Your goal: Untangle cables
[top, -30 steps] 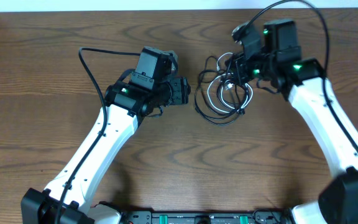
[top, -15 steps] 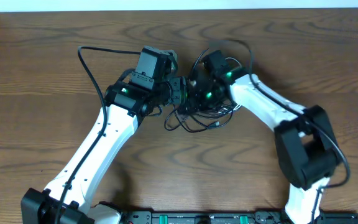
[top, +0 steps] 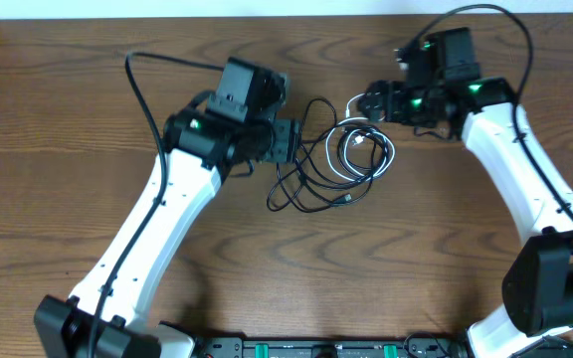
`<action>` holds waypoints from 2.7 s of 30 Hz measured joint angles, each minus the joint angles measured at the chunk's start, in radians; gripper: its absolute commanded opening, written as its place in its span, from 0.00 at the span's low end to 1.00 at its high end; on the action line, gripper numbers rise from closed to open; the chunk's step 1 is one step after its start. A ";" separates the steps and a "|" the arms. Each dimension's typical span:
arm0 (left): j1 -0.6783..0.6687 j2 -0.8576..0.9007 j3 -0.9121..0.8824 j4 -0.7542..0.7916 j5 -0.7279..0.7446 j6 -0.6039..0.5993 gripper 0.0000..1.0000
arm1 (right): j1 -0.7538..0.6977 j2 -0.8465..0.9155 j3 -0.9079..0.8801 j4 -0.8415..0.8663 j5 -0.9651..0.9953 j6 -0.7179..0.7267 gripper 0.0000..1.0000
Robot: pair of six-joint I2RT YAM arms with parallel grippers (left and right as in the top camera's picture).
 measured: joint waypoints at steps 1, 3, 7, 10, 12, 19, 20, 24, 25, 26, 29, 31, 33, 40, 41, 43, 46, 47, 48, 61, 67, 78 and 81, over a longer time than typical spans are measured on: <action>0.000 0.013 0.021 -0.005 0.000 0.012 0.62 | -0.024 0.002 0.000 -0.003 0.000 0.001 0.99; -0.001 0.085 0.116 -0.054 0.005 0.064 0.61 | -0.080 0.006 0.000 -0.024 0.002 0.005 0.99; -0.015 0.257 0.183 -0.048 0.030 0.206 0.62 | -0.145 0.007 0.000 -0.071 0.016 0.006 0.99; -0.038 0.338 0.183 -0.033 0.035 0.307 0.62 | -0.148 0.008 0.000 -0.093 0.039 0.006 0.99; -0.058 0.398 0.183 -0.012 0.037 0.406 0.62 | -0.145 0.008 0.000 -0.097 0.056 0.006 0.99; -0.069 0.539 0.183 0.164 0.046 0.532 0.62 | -0.142 0.008 0.000 -0.099 0.076 0.005 0.99; -0.068 0.552 0.183 0.177 0.047 0.535 0.62 | -0.142 0.008 0.000 -0.099 0.076 0.005 0.99; -0.069 0.632 0.183 0.224 0.049 0.543 0.55 | -0.142 0.008 0.000 -0.099 0.077 0.005 0.99; -0.069 0.655 0.183 0.224 0.049 0.543 0.52 | -0.142 0.008 0.000 -0.099 0.077 0.005 0.99; -0.068 0.663 0.183 0.224 0.050 0.541 0.45 | -0.142 0.008 0.000 -0.099 0.077 0.005 0.99; -0.068 0.681 0.183 0.233 0.050 0.546 0.24 | -0.142 0.008 0.000 -0.099 0.077 0.003 0.99; -0.068 0.681 0.183 0.240 0.049 0.548 0.07 | -0.142 0.008 0.000 -0.099 0.077 0.003 0.99; -0.069 0.679 0.183 0.240 0.050 0.540 0.07 | -0.142 0.008 0.000 -0.106 0.077 0.002 0.99; -0.069 0.542 0.183 0.224 0.049 0.470 0.07 | -0.142 0.008 0.000 -0.146 0.079 0.002 0.91; -0.069 0.494 0.183 0.230 0.050 0.463 0.07 | -0.142 0.008 0.000 -0.155 0.080 -0.001 0.90; -0.069 0.418 0.183 0.245 0.049 0.451 0.07 | -0.140 0.008 0.000 -0.158 0.080 0.000 0.89; -0.069 0.258 0.183 0.287 0.050 0.445 0.07 | -0.116 0.008 0.000 -0.156 0.080 -0.001 0.88; -0.069 0.206 0.183 0.306 0.050 0.445 0.07 | -0.094 0.008 0.000 -0.151 0.080 -0.001 0.88; -0.069 0.175 0.183 0.317 0.051 0.444 0.07 | -0.081 0.008 0.000 -0.146 0.080 -0.001 0.88; -0.068 -0.126 0.183 0.404 -0.061 0.401 0.07 | 0.085 0.008 0.000 -0.054 0.100 -0.002 0.92; -0.069 -0.127 0.183 0.280 -0.250 0.326 0.08 | 0.085 0.008 0.000 -0.011 0.148 -0.002 0.98; 0.074 -0.127 0.123 -0.082 -0.838 -0.053 0.07 | 0.085 0.008 0.000 -0.019 0.182 -0.002 0.98; 0.209 -0.127 0.079 -0.093 -0.864 -0.141 0.07 | 0.085 0.008 0.000 -0.021 0.183 -0.002 0.98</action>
